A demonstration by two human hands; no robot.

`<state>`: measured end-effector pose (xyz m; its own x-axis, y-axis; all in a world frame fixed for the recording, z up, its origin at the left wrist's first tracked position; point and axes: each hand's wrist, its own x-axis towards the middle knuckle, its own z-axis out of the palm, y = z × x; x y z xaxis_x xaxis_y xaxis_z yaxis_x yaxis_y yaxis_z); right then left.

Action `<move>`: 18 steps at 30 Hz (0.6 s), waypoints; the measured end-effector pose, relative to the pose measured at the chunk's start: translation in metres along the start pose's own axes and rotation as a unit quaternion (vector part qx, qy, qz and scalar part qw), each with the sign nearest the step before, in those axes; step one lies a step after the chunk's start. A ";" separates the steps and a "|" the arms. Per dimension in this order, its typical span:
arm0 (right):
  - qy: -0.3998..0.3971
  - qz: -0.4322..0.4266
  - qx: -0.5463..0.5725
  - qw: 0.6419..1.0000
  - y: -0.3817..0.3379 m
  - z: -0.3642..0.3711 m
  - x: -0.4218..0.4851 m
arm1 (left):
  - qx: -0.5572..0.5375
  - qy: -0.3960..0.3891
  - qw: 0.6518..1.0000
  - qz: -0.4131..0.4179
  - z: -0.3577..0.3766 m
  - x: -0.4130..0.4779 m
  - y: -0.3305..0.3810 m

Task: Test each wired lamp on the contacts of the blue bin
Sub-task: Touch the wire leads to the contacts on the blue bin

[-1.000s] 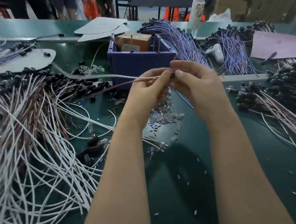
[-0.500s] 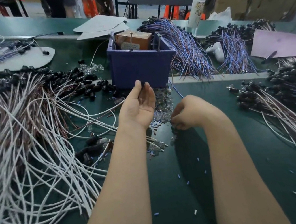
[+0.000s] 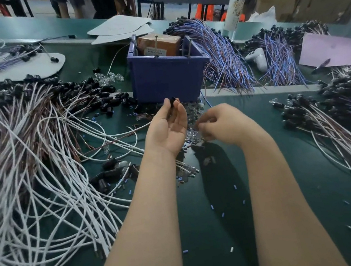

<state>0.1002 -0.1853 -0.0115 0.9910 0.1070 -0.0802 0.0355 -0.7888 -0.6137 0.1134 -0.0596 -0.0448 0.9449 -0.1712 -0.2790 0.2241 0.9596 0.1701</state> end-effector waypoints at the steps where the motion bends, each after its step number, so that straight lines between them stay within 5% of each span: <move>1: 0.023 -0.005 0.043 0.999 0.000 0.002 0.002 | 0.005 0.001 1.000 -0.001 0.000 0.001 -0.001; 9: 0.126 0.001 0.353 0.927 0.003 0.015 0.014 | 0.015 -0.003 1.000 -0.002 -0.002 -0.001 -0.001; 18: 0.179 -0.086 0.416 0.887 -0.007 0.017 0.009 | -0.002 -0.077 0.997 -0.025 -0.001 -0.004 0.000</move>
<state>0.1069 -0.1688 -0.0215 0.9628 -0.1352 0.2340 0.2301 -0.0439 -0.9722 0.1092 -0.0586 -0.0442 0.9582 -0.2506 -0.1382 0.2710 0.9498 0.1562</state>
